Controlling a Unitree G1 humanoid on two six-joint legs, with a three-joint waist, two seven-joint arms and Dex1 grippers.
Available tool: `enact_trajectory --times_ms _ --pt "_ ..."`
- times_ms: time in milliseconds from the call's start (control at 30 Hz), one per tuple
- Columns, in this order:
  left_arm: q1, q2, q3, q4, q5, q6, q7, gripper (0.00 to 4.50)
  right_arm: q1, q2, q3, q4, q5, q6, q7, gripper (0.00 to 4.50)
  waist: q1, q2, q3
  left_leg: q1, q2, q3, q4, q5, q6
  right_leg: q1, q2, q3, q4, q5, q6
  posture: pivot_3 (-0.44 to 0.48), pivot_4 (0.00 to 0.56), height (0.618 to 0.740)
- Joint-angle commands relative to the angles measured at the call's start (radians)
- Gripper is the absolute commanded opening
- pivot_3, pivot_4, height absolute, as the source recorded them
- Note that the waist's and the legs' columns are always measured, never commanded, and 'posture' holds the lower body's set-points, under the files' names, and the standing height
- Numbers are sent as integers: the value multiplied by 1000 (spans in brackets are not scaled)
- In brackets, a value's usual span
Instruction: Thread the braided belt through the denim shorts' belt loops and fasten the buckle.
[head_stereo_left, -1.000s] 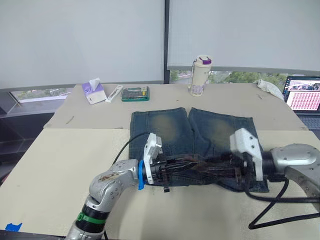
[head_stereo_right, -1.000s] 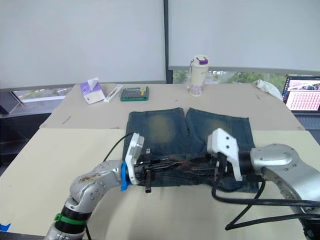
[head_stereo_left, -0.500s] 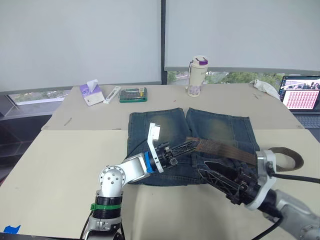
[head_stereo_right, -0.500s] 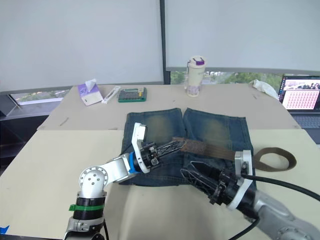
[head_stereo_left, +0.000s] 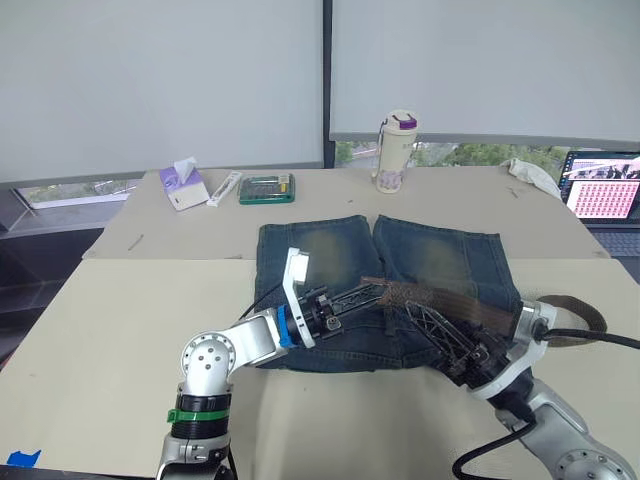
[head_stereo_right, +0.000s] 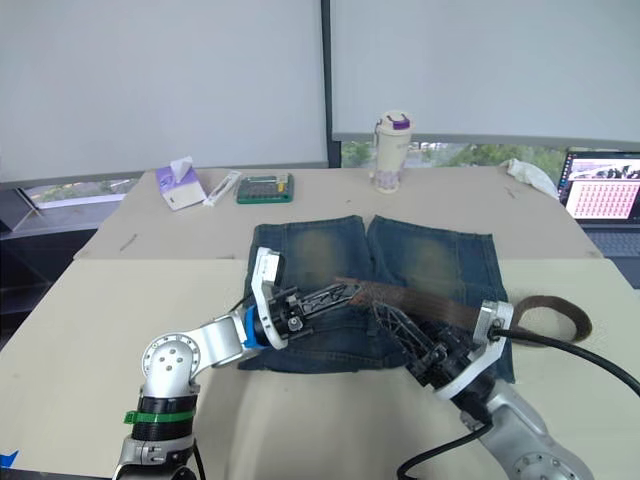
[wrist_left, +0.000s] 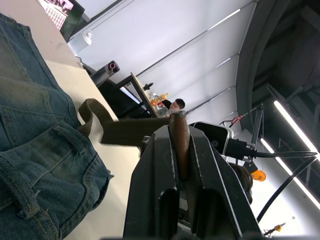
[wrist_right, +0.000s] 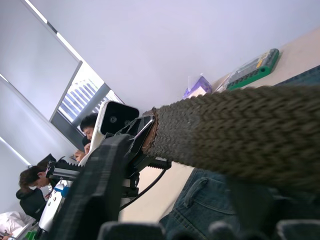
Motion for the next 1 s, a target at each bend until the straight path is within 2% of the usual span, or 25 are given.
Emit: enact_trajectory --times_ms 33,133,167,267,333,433,533,600,767,867,1000 --pt "2 5 -7 -25 -6 -15 -20 0 -18 -12 -27 -18 44 -34 -3 1275 -1 0 0 0 0 0 0 0 0 0 0 0 0 0 0 0 150 740" --pt "10 14 -19 -24 11 -20 -28 0 -24 -27 -26 -15 50 -34 -4 232 -1 0 0 0 0 0 0 0 0 0 0 0 0 0 0 0 150 740" --pt "13 20 -26 -28 28 -25 -34 0 -28 -30 -29 -13 56 -36 -9 28 -1 0 0 0 0 0 0 0 0 0 0 0 0 0 0 0 150 740" --pt "13 52 -64 -29 122 -67 -59 0 -31 -50 -48 4 60 -36 -26 28 -1 0 0 0 0 0 0 0 0 0 0 0 0 0 0 0 150 740" --pt "11 108 -104 -44 225 -136 -132 827 -24 -98 -88 44 45 -28 -17 0 -1 0 0 0 -1 0 0 0 0 0 0 0 0 0 0 0 150 740" --pt "7 195 -166 -71 369 -241 -230 1766 -16 -170 -137 105 29 -15 13 0 0 0 0 0 -2 2 0 0 0 0 0 0 0 0 -1 0 150 740" --pt "20 342 -257 -99 616 -445 -343 2784 -6 -306 -219 241 -13 23 81 0 1 -1 1 -1 -2 5 -1 0 0 0 0 0 -1 0 -1 0 150 740" --pt "28 416 -277 -99 713 -524 -381 3418 -6 -390 -259 349 -38 52 120 0 2 -2 2 -1 -1 9 -1 0 0 0 0 1 -1 1 -2 0 150 740" --pt "43 486 -252 -91 893 -681 -352 3418 -33 -532 -273 569 -165 69 226 0 8 -5 4 -2 1 12 -2 -1 2 1 0 2 -2 1 -3 0 150 740" --pt "49 454 -230 -79 972 -730 -269 3418 -77 -573 -260 658 -211 94 267 0 8 -5 4 -3 2 13 -2 -1 2 1 0 3 -2 1 -3 0 150 740" --pt "62 457 -254 -95 1013 -803 -331 3418 -124 -610 -233 729 -268 134 313 0 8 -5 4 -3 2 14 -2 -1 2 1 0 3 -2 1 -2 0 150 740"
